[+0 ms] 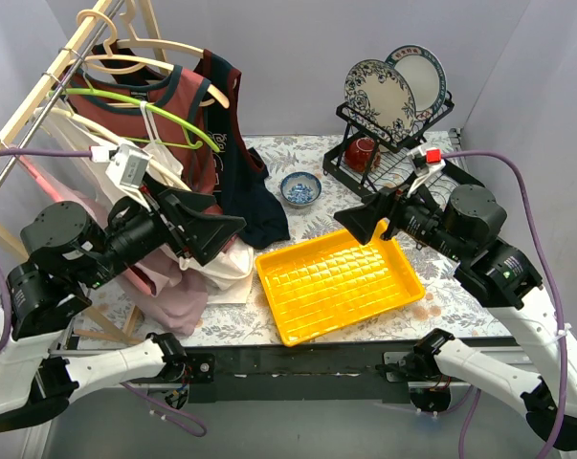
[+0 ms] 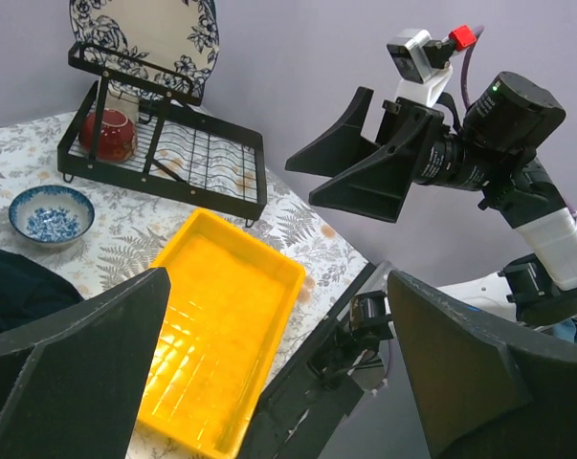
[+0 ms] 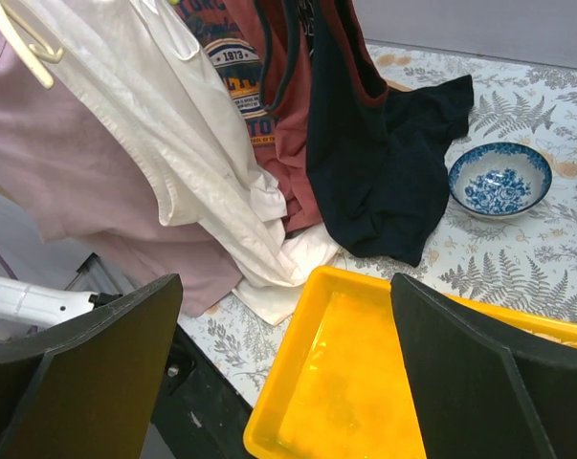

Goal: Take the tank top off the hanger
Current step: Pick up the hanger from the clothesline.

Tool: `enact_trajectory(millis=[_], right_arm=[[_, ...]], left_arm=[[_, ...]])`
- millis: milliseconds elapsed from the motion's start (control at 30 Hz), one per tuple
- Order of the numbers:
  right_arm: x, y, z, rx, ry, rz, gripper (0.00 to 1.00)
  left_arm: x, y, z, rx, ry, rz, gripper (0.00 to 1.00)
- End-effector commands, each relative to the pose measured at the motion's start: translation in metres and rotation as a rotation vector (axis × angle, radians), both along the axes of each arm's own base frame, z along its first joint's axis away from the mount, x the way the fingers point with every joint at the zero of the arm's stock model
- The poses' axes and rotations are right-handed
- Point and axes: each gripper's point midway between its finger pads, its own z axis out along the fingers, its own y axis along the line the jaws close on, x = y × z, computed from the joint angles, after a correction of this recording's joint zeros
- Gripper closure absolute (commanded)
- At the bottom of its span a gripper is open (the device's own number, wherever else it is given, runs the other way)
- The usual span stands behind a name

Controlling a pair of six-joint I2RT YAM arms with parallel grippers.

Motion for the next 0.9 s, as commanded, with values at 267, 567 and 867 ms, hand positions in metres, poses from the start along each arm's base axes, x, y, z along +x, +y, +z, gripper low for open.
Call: enact_trajectory(millis=[267,567,867], right_arm=[[-0.003,0.048,0.042,0.099,-0.046,0.223,0.11],[-0.042,0.167,0.092,0.109,-0.102,0.380,0.19],[-0.095,0.249,0.122,0.214,-0.181,0.457,0.26]], left_arm=[[-0.010,0.016,0.107,-0.156,-0.180,0.001,0.02],[-0.040,0.054,0.154,-0.319,-0.254,-0.003,0.02],[-0.054,0.108,0.156,-0.384,-0.265,0.104,0.02]])
